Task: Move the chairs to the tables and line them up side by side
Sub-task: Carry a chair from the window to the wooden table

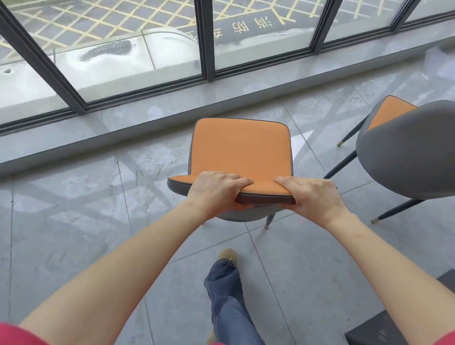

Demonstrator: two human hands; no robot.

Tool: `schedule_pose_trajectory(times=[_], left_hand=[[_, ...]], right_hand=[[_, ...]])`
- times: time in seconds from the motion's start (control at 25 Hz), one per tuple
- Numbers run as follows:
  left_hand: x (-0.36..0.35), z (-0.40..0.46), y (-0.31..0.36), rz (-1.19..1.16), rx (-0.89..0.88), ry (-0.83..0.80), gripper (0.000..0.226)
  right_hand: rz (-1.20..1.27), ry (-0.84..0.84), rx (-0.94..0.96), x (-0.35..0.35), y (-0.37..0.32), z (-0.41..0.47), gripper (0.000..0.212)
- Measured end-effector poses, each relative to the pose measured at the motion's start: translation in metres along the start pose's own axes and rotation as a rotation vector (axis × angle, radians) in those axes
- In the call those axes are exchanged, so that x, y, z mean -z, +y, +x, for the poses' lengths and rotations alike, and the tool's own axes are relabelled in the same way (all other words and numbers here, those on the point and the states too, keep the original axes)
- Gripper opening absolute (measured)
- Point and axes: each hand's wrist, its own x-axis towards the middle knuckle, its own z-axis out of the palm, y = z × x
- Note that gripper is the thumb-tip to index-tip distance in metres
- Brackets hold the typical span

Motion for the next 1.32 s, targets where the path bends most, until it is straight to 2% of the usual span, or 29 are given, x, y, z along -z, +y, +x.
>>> schedule_pose_trajectory(times=[0.4,0.76,0.88,1.12,1.32], left_hand=[[0.024,0.11,-0.083,-0.006,-0.01,-0.019,0.042],[0.032,0.135,-0.14,-0.048,-0.073,0.031,0.04],[0.029,0.137,-0.143,-0.041,-0.097,0.02,0.043],[0.024,0.139,-0.153,-0.12,-0.199,-0.01,0.046],[0.021,0.136,-0.166,-0.17,-0.333,0.011,0.046]], right_hand=[[0.026,0.048,-0.068,-0.034,0.057,0.111,0.043],[0.026,0.009,-0.152,-0.053,0.047,0.159,0.048],[0.049,-0.054,-0.23,-0.053,0.043,0.158,0.049],[-0.011,-0.343,-0.463,-0.047,0.029,0.161,0.044],[-0.005,-0.415,-0.64,-0.042,0.005,0.167,0.04]])
